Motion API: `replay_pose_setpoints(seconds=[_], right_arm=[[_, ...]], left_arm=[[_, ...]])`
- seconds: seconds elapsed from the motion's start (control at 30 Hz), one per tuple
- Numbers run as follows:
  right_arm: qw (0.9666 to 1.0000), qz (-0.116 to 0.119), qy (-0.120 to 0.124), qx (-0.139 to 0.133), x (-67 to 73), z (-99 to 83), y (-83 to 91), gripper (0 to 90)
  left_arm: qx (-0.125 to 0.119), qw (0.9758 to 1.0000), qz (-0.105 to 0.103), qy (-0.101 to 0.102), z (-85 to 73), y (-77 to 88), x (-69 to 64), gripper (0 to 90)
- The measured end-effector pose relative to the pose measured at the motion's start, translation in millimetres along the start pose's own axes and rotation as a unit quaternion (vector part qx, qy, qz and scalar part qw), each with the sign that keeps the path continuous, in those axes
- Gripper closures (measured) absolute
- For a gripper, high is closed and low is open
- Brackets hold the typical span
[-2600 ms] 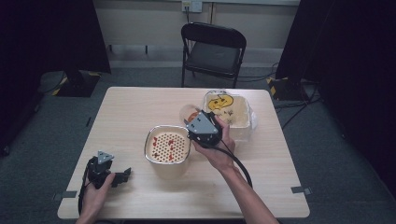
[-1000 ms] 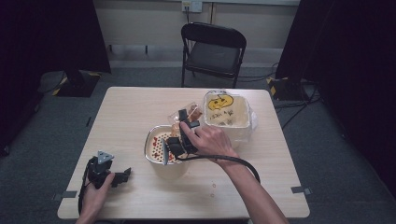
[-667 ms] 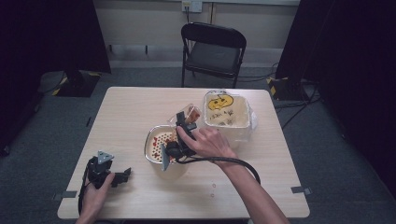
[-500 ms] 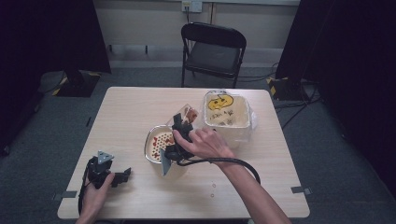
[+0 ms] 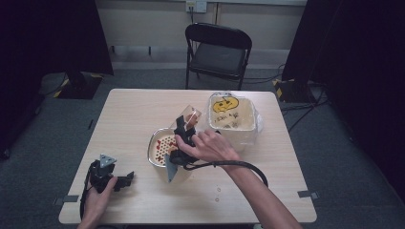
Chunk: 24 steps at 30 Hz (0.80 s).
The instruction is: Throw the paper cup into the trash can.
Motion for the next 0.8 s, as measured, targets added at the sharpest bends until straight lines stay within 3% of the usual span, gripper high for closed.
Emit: replay_pose_setpoints(seconds=[0.03, 0.1, 0.13, 0.17, 0.37, 0.5, 0.63, 0.8], right_arm=[[0.9999, -0.008, 0.013, 0.002, -2.7, -1.3, 0.6, 50.9], [0.9999, -0.013, 0.01, -0.002, -3.3, -1.3, 0.4, 50.9], [0.9988, -0.024, 0.042, 0.002, -5.2, -1.9, 1.8, 51.0], [0.9987, -0.022, 0.046, 0.001, -5.9, -1.9, 2.3, 51.0], [0.9977, -0.034, 0.058, 0.008, -9.9, -1.9, 2.9, 51.5], [0.9956, -0.042, 0.083, 0.008, -9.2, 0.0, 4.7, 51.7], [0.9961, -0.043, 0.076, 0.009, -14.9, -2.3, 4.3, 51.8], [0.9947, -0.046, 0.092, 0.01, -15.7, -3.8, 3.5, 52.3]], left_arm=[[0.0, 1.0, 0.0, 0.0, 0.0, 0.0, 0.0, 0.0], [0.0, 1.0, 0.0, 0.0, 0.0, 0.0, 0.0, 0.0], [0.0, 1.0, 0.0, 0.0, 0.0, 0.0, -0.1, 0.0], [0.0, 1.0, 0.0, 0.0, 0.0, 0.0, -0.1, 0.0], [0.0, 1.0, 0.0, 0.0, 0.0, 0.0, 0.0, 0.0], [0.0, 1.0, 0.0, -0.001, 0.0, 0.0, 0.1, 0.0], [0.0, 1.0, 0.0, -0.001, 0.0, 0.1, 0.2, 0.0], [0.0, 1.0, 0.0, -0.002, 0.1, 0.1, 0.3, 0.0]])
Point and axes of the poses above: each handheld gripper's, and its own axes: y roughly backward along the jaws, z roughly out of its top, x roughly to its left, the point moved 5 cm from there along -y, roughly forward along the jaws, and after that the axes turned 7 degrees about x, right-handed, at the moved point
